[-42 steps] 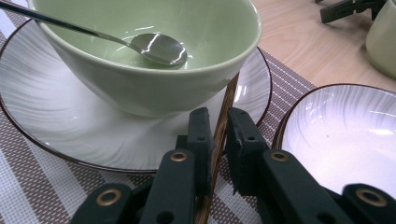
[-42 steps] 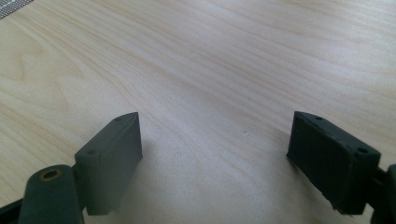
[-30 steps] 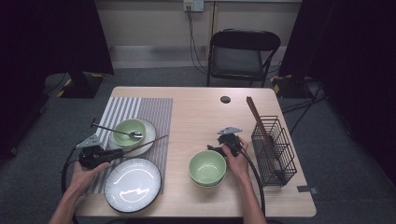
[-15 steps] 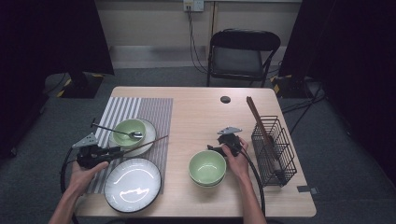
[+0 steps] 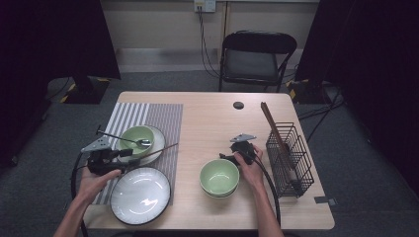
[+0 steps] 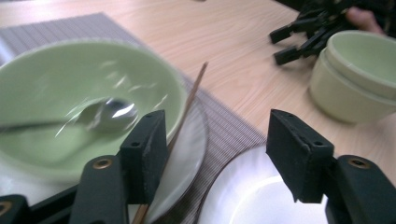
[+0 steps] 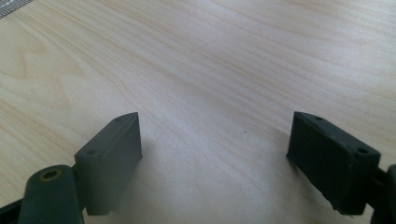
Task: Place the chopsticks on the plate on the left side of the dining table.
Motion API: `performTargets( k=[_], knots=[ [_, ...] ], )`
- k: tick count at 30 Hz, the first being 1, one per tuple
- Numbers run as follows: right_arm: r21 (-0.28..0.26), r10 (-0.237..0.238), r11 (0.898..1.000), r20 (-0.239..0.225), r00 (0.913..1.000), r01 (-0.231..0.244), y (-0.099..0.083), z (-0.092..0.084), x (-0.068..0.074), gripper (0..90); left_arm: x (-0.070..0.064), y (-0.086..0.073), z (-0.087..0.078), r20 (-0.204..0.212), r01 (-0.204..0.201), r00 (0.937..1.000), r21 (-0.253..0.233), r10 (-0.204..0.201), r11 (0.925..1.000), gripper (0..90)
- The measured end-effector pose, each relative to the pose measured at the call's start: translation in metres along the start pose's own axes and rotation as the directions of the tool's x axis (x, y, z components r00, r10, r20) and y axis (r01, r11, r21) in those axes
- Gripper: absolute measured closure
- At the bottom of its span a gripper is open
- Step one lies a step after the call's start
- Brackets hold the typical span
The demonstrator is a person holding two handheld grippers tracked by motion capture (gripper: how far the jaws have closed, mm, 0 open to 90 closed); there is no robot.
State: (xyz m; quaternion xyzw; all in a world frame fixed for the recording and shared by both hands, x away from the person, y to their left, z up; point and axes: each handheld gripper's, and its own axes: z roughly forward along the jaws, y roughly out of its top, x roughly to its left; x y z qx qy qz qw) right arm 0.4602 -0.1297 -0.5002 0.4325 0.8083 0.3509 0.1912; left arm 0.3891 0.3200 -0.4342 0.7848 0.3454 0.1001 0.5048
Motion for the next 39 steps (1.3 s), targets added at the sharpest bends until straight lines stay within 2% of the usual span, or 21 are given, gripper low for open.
performTargets(
  k=[3,7,9,13,17,19,20,24,26,29,32,39],
  knots=[
    [0.007,-0.011,1.0,-0.004,0.9999,0.011,0.001,0.0,-0.001,18.1,-0.008,0.012,0.011,0.016,-0.016,0.9997,0.001,0.016,0.9999,36.5],
    [0.004,-0.005,1.0,0.028,0.9996,0.005,0.003,-0.004,-0.004,21.0,-0.019,0.023,0.028,0.018,-0.028,0.9995,0.015,0.027,0.9995,36.2],
    [0.001,0.004,1.0,0.037,0.9993,-0.004,0.004,-0.008,-0.006,22.8,-0.025,0.025,0.034,0.023,-0.039,0.999,0.018,0.038,0.9991,36.9],
    [-0.011,0.015,1.0,0.04,0.9991,-0.015,0.007,-0.016,-0.008,25.1,-0.032,0.027,0.044,0.035,-0.033,0.9989,0.023,0.032,0.9992,34.6],
    [-0.042,0.031,0.999,0.054,0.9981,-0.029,0.011,-0.025,-0.009,27.7,-0.036,0.034,0.05,0.042,-0.04,0.9984,0.019,0.039,0.999,33.2],
    [-0.042,0.047,0.998,0.017,0.9988,-0.046,0.016,-0.029,-0.011,27.5,-0.038,0.038,0.054,0.039,-0.049,0.9981,0.011,0.048,0.9987,32.3],
    [-0.061,0.049,0.997,0.003,0.9988,-0.048,0.019,-0.032,-0.01,27.5,-0.039,0.04,0.055,0.038,-0.052,0.9979,0.011,0.051,0.9986,32.3],
    [-0.109,0.028,0.993,-0.036,0.999,-0.032,0.033,-0.043,-0.004,27.6,-0.044,0.041,0.057,0.053,-0.046,0.9975,-0.007,0.047,0.9989,32.4],
    [-0.126,0.021,0.992,-0.061,0.9979,-0.028,0.038,-0.048,-0.001,27.7,-0.045,0.04,0.059,0.052,-0.056,0.9971,0.008,0.055,0.9984,32.2],
    [-0.141,0.022,0.989,-0.102,0.9946,-0.036,0.046,-0.055,0.002,31.8,-0.044,0.038,0.057,0.053,-0.051,0.9973,0.005,0.051,0.9987,31.7],
    [-0.156,0.006,0.987,-0.13,0.9915,-0.027,0.053,-0.064,0.007,35.4,-0.041,0.036,0.054,0.049,-0.067,0.9966,0.007,0.067,0.9977,31.6],
    [-0.21,-0.003,0.977,-0.177,0.9842,-0.035,0.066,-0.09,0.007,37.1,-0.035,0.034,0.049,0.04,-0.047,0.9981,-0.006,0.047,0.9989,31.4]
  ],
)
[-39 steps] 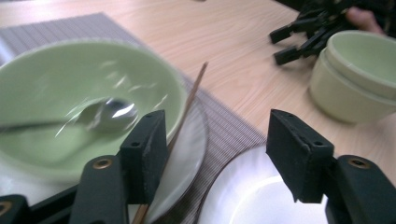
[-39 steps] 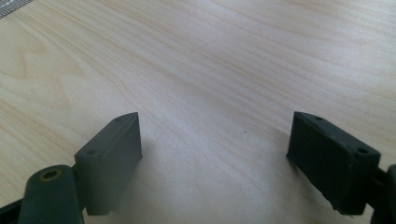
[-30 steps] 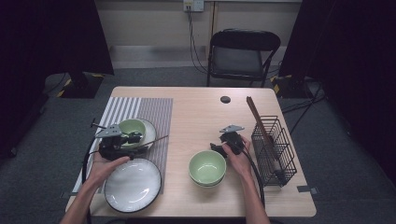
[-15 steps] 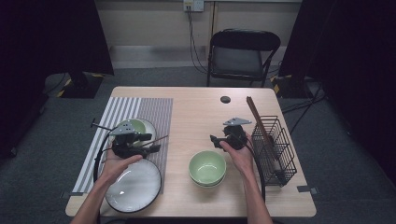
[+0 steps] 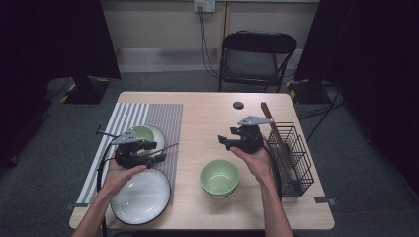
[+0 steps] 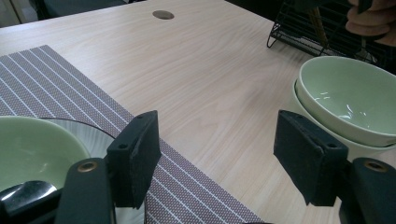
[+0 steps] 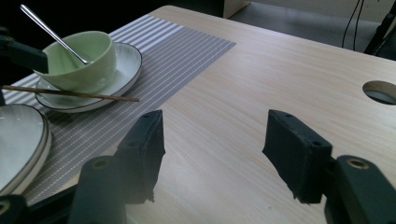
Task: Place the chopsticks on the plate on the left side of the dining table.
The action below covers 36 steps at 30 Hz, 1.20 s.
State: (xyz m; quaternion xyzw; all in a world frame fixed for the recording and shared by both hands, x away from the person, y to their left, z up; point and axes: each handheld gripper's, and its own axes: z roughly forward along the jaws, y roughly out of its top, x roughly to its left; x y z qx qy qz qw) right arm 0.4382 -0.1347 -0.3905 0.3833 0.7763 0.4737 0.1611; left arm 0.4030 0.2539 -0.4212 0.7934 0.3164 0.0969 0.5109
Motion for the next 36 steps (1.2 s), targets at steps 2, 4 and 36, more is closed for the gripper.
performTargets(
  k=[2,4,36],
  knots=[
    [-0.002,0.011,1.0,-0.007,0.9999,-0.011,0.006,-0.006,-0.001,37.3,0.001,-0.001,-0.001,0.001,0.005,1.0,-0.004,-0.005,1.0,31.3],
    [-0.009,0.013,1.0,-0.005,0.9999,-0.013,0.011,-0.011,-0.002,37.8,0.002,-0.002,-0.001,-0.004,0.006,1.0,0.002,-0.006,1.0,31.4],
    [-0.092,0.033,0.995,0.009,0.9994,-0.032,0.029,-0.071,-0.056,50.6,0.007,-0.008,-0.002,-0.017,0.016,0.9997,0.021,-0.015,0.9997,31.2]
  ],
)
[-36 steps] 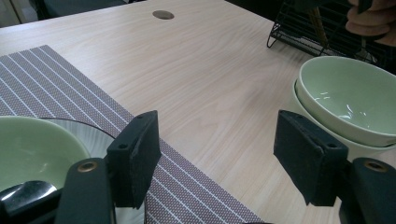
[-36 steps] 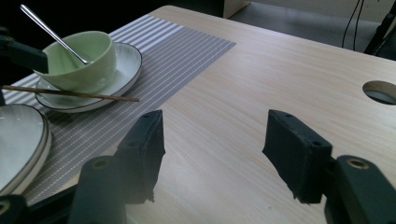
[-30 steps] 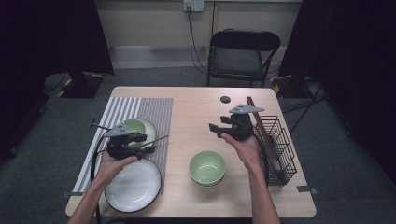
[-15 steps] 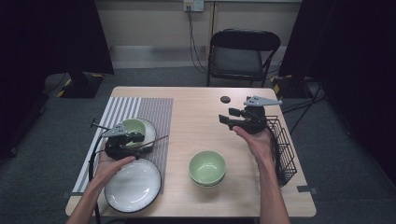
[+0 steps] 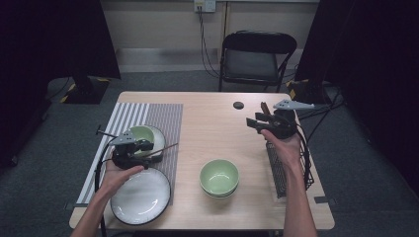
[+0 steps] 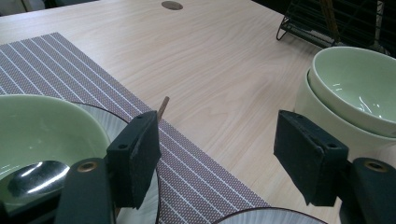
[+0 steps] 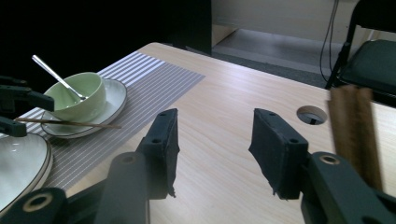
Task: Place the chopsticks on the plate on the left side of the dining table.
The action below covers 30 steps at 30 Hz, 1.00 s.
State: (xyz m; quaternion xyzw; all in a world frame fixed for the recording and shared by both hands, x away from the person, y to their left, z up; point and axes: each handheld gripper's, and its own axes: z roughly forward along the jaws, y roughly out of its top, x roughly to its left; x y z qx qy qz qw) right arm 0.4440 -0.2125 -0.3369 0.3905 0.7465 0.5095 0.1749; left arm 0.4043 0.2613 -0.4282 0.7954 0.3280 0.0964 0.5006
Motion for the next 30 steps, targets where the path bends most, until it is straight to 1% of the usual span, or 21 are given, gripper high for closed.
performTargets(
  k=[1,6,8,10,11,12,15,16,20,21,23,25,27,30],
  knots=[
    [0.0,0.009,1.0,0.006,0.9999,-0.009,-0.001,-0.001,-0.003,50.0,0.0,0.0,0.0,-0.002,-0.002,1.0,0.003,0.002,1.0,31.2],
    [0.017,0.02,1.0,0.034,0.9992,-0.021,-0.006,-0.004,-0.012,48.0,-0.001,0.0,0.002,0.002,-0.005,1.0,0.011,0.005,0.9999,31.2],
    [0.022,0.03,0.999,0.05,0.9983,-0.031,-0.008,-0.004,-0.016,47.9,-0.001,0.0,0.001,0.016,0.007,0.9998,0.002,-0.007,1.0,31.2],
    [0.019,0.043,0.999,0.064,0.997,-0.045,-0.01,-0.004,-0.019,45.7,-0.001,0.002,0.001,0.025,0.016,0.9995,-0.005,-0.016,0.9999,31.3],
    [0.01,0.049,0.999,0.07,0.9963,-0.05,-0.01,-0.006,-0.02,44.5,-0.001,0.002,0.0,0.018,0.009,0.9998,-0.006,-0.009,0.9999,31.3],
    [0.001,0.058,0.998,0.071,0.9958,-0.059,-0.01,-0.007,-0.022,44.1,-0.001,0.002,0.0,0.021,0.011,0.9997,-0.008,-0.01,0.9999,31.3],
    [0.008,0.064,0.998,0.087,0.9942,-0.065,-0.01,-0.008,-0.026,45.3,-0.001,0.001,0.0,0.008,0.007,0.9999,-0.004,-0.007,1.0,31.3],
    [0.012,0.062,0.998,0.091,0.9939,-0.064,-0.01,-0.008,-0.027,45.9,0.0,0.001,0.0,0.007,0.006,1.0,0.001,-0.006,1.0,31.3],
    [0.025,0.067,0.997,0.106,0.9921,-0.07,-0.012,-0.005,-0.028,48.5,0.0,0.001,-0.001,0.004,0.006,1.0,-0.005,-0.006,1.0,31.3],
    [0.025,0.064,0.997,0.113,0.9915,-0.067,-0.013,-0.005,-0.028,48.4,0.0,0.001,-0.001,0.004,0.006,1.0,-0.005,-0.006,1.0,31.3],
    [0.027,0.058,0.998,0.124,0.9906,-0.062,-0.013,-0.004,-0.026,44.8,0.001,0.001,-0.001,0.008,0.011,0.9999,-0.006,-0.011,0.9999,31.3],
    [0.023,0.054,0.998,0.148,0.9876,-0.058,-0.012,-0.005,-0.025,44.6,0.001,0.001,0.0,0.014,0.019,0.9997,-0.007,-0.019,0.9998,31.3],
    [0.015,0.059,0.998,0.141,0.9882,-0.061,-0.013,-0.005,-0.027,44.8,0.0,0.001,0.0,0.009,0.012,0.9999,-0.003,-0.012,0.9999,31.3],
    [0.013,0.068,0.997,0.145,0.9872,-0.071,-0.013,-0.006,-0.028,44.4,0.0,0.001,0.0,0.01,0.011,0.9999,-0.004,-0.011,0.9999,31.3]
  ],
)
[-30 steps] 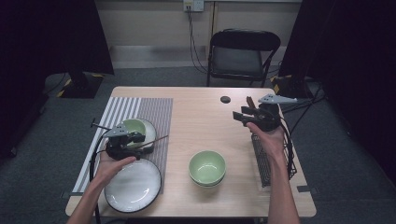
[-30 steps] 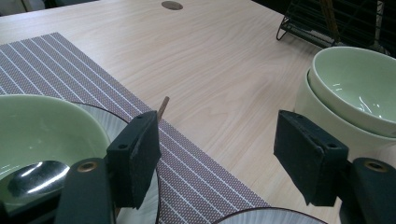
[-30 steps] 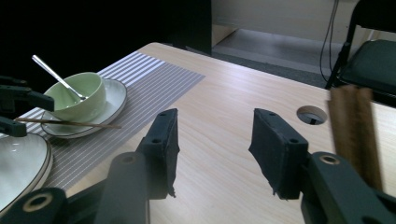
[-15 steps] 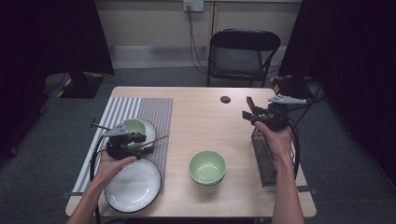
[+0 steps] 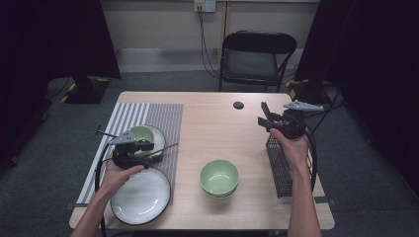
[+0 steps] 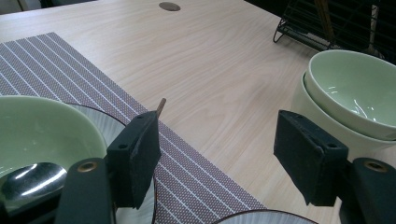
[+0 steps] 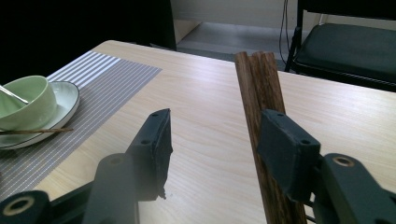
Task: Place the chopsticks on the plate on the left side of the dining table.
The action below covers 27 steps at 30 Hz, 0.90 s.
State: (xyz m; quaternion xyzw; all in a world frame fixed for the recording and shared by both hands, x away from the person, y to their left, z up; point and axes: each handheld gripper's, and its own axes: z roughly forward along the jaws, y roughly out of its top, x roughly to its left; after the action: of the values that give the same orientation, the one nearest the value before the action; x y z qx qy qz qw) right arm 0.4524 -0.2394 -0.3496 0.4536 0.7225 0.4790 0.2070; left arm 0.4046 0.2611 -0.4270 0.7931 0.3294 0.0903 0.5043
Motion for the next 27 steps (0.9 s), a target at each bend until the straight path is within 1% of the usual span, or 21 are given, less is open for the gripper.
performTargets(
  k=[2,3,4,5,7,8,9,10,12,14,16,17,19,20,22,24,27],
  knots=[
    [0.01,-0.003,1.0,0.005,1.0,0.003,0.0,0.0,-0.001,44.1,0.0,0.0,0.0,-0.004,-0.002,1.0,0.004,0.002,1.0,31.3],
    [0.012,-0.003,1.0,0.018,0.9998,0.003,-0.001,0.0,-0.001,43.7,0.0,0.0,0.0,-0.002,-0.005,1.0,0.004,0.005,1.0,31.3],
    [0.002,-0.002,1.0,0.018,0.9998,0.002,-0.001,0.0,-0.001,43.7,0.0,0.0,0.001,-0.001,-0.005,1.0,0.002,0.005,1.0,31.3],
    [-0.001,0.0,1.0,0.009,1.0,0.0,-0.001,0.0,-0.002,44.2,0.0,0.0,0.001,-0.002,-0.005,1.0,0.003,0.005,1.0,31.3],
    [0.016,-0.003,1.0,0.008,1.0,0.003,-0.001,0.001,-0.001,43.7,0.0,0.0,0.001,-0.001,-0.007,1.0,0.007,0.007,1.0,31.3],
    [0.024,-0.006,1.0,0.016,0.9999,0.005,-0.001,0.001,-0.001,43.7,0.0,0.0,0.001,0.0,-0.004,1.0,0.006,0.004,1.0,31.3],
    [0.024,-0.005,1.0,0.016,0.9999,0.005,-0.001,0.002,-0.001,43.7,0.0,0.0,0.001,-0.001,-0.005,1.0,0.008,0.005,1.0,31.3],
    [0.025,0.001,1.0,0.013,0.9999,-0.001,-0.001,0.002,-0.002,43.2,0.0,0.0,0.001,-0.001,-0.004,1.0,0.007,0.004,1.0,31.3],
    [0.047,0.005,0.999,0.012,0.9999,-0.006,-0.001,0.003,-0.002,41.7,-0.001,0.0,0.001,-0.001,-0.005,1.0,0.005,0.005,1.0,31.3],
    [0.049,-0.004,0.999,0.009,1.0,0.003,-0.001,0.003,-0.001,43.5,-0.001,0.0,0.001,0.0,-0.004,1.0,0.004,0.004,1.0,31.3],
    [0.046,-0.006,0.999,0.012,0.9999,0.005,-0.002,0.002,-0.001,49.2,0.0,0.0,0.001,-0.002,-0.006,1.0,0.007,0.006,1.0,31.3],
    [0.046,0.0,0.999,0.004,1.0,0.0,-0.002,0.001,-0.002,51.1,0.0,0.0,0.001,-0.003,-0.008,1.0,0.009,0.008,0.9999,31.3],
    [0.037,0.007,0.999,-0.02,0.9998,-0.007,-0.004,-0.001,-0.003,51.9,0.0,0.0,0.001,-0.003,-0.008,1.0,0.008,0.008,0.9999,31.3],
    [0.031,0.009,0.999,-0.027,0.9996,-0.008,-0.004,-0.003,-0.003,54.2,0.0,0.0,0.001,-0.002,-0.007,1.0,0.008,0.007,0.9999,31.3],
    [0.021,0.004,1.0,-0.037,0.9993,-0.003,-0.006,-0.005,-0.002,57.6,-0.001,0.0,0.001,-0.002,-0.004,1.0,0.009,0.004,0.9999,31.3],
    [0.027,0.004,1.0,-0.051,0.9987,-0.003,-0.007,-0.007,-0.002,63.1,-0.001,0.0,0.002,0.0,-0.006,1.0,0.009,0.006,0.9999,31.3],
    [0.028,-0.009,1.0,-0.053,0.9985,0.01,-0.007,-0.012,-0.001,69.3,-0.002,0.0,0.002,0.001,-0.006,1.0,0.01,0.006,0.9999,31.3]
  ],
)
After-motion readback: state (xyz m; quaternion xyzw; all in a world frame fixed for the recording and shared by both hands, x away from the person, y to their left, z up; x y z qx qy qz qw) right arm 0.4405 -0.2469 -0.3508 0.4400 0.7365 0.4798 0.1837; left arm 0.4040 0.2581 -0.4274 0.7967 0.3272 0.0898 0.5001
